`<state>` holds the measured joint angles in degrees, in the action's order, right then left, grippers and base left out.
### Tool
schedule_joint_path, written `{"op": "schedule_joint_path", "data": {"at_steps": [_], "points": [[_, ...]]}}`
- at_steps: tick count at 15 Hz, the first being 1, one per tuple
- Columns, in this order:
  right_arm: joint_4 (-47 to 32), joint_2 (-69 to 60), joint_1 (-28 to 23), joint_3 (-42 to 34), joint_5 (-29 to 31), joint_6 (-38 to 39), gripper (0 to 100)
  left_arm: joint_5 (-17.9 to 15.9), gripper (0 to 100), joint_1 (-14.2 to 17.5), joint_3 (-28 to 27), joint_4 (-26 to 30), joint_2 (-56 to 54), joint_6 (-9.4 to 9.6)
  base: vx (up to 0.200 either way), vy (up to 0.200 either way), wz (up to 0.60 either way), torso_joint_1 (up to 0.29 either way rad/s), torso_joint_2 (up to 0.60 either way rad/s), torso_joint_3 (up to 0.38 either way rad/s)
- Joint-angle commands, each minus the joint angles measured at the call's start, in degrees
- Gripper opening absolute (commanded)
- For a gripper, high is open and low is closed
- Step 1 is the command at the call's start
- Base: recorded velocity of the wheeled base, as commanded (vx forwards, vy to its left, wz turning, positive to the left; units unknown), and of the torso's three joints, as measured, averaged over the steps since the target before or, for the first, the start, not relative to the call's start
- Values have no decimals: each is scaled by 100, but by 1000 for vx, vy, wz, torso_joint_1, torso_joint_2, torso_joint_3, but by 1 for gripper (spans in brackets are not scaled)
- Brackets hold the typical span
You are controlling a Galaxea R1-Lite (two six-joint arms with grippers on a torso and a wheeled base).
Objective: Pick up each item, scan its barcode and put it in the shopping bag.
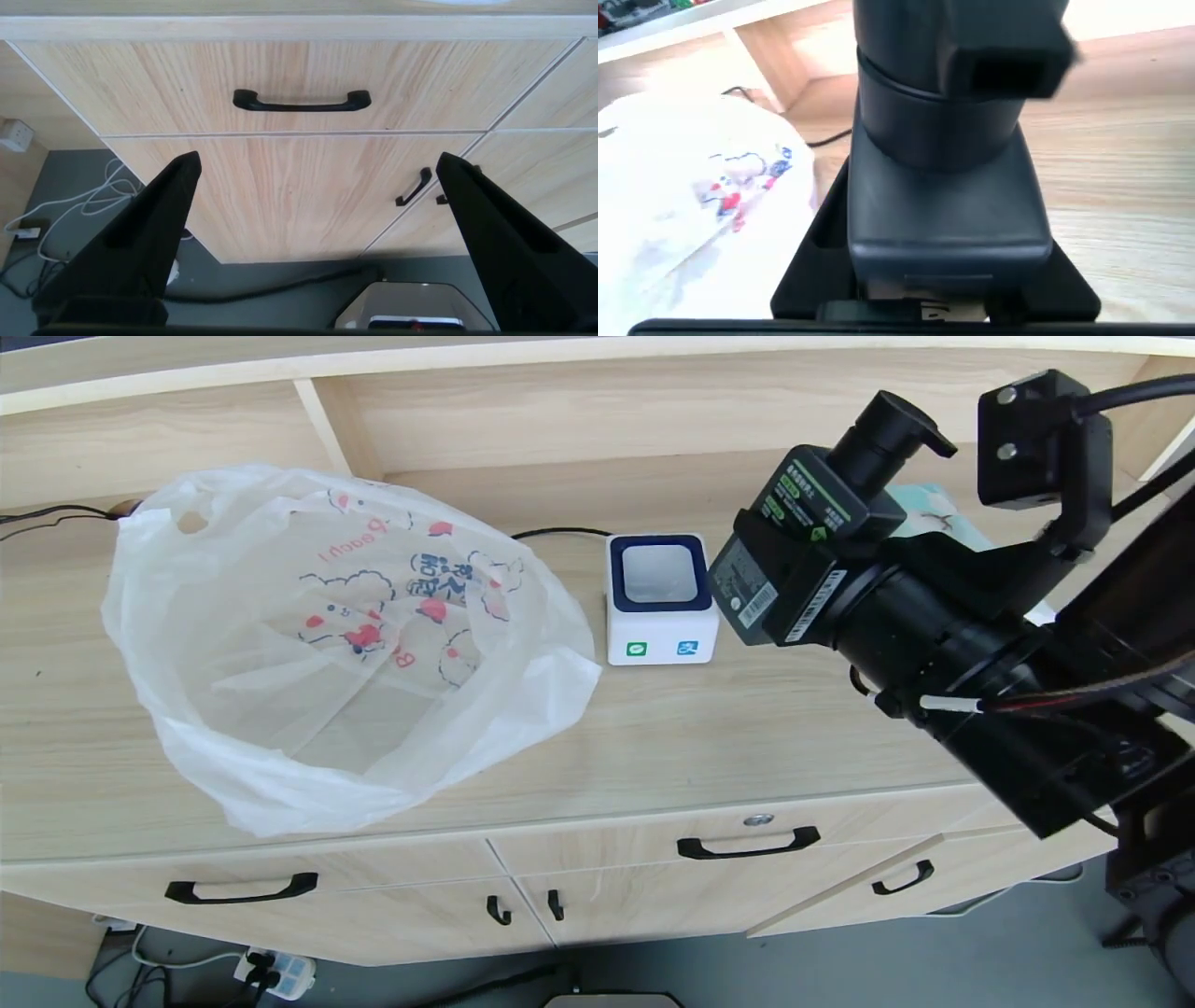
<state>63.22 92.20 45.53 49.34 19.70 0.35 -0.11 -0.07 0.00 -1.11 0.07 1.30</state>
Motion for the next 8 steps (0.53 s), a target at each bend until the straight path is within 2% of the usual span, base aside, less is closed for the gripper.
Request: {"op": "schedule_joint_path", "data": {"at_steps": [1,4,6,8], "points": [[-20,-439,571,-302,43,123,0,2,100,-1,0,5,1,1,0,0,0,0,0,0],[-11,-589,676,-724,-291,852,0,-7,100,-1,0,-12,1,10,0,0,0,0,0,0],[-3,-809,676,-1233,-942,1230,0,-7,100,-1,0,-12,1,28,0,0,0,0,0,0],[-11,-1116,676,-1857,-1908,1626,0,-7,100,-1,0,-21,1,37,0,0,0,0,0,0]]}}
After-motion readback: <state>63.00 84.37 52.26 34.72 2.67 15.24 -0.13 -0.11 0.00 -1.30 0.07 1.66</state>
